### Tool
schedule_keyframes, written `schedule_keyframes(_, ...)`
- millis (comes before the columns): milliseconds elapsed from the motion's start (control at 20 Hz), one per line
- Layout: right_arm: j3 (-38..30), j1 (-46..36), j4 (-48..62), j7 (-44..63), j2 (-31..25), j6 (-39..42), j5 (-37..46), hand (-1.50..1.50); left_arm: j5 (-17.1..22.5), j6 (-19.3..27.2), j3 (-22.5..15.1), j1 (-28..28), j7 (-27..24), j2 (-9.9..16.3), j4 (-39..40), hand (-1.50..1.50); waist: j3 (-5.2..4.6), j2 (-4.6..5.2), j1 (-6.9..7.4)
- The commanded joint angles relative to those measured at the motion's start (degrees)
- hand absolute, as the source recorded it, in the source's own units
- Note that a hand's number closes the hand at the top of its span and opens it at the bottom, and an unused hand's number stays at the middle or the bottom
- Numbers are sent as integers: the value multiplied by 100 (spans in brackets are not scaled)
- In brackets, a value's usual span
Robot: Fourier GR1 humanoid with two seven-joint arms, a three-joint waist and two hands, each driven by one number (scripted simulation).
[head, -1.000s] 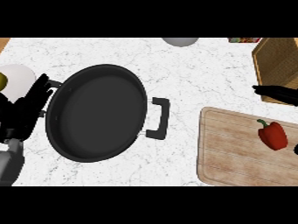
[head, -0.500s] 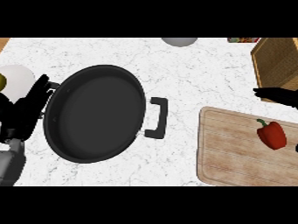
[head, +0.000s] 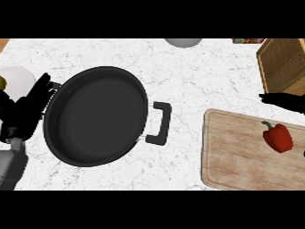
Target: Pick the bell pepper from the cutting board and place it in the basket
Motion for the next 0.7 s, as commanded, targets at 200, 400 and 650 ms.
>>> schedule_keyframes(200,-25,11,285,-738,-17,155,323,-150,-161,-83,88,190,145,-24,-387,0,0,-9,6)
schedule_keyframes(400,31,94,517,-684,260,-242,603,-150,-284,-299,186,271,-451,-142,215,0,-2,3,-5)
schedule_keyframes(650,-131,285,339,-603,384,-376,940,-150,-224,-308,424,4,117,-149,-44,0,-2,-5,-21)
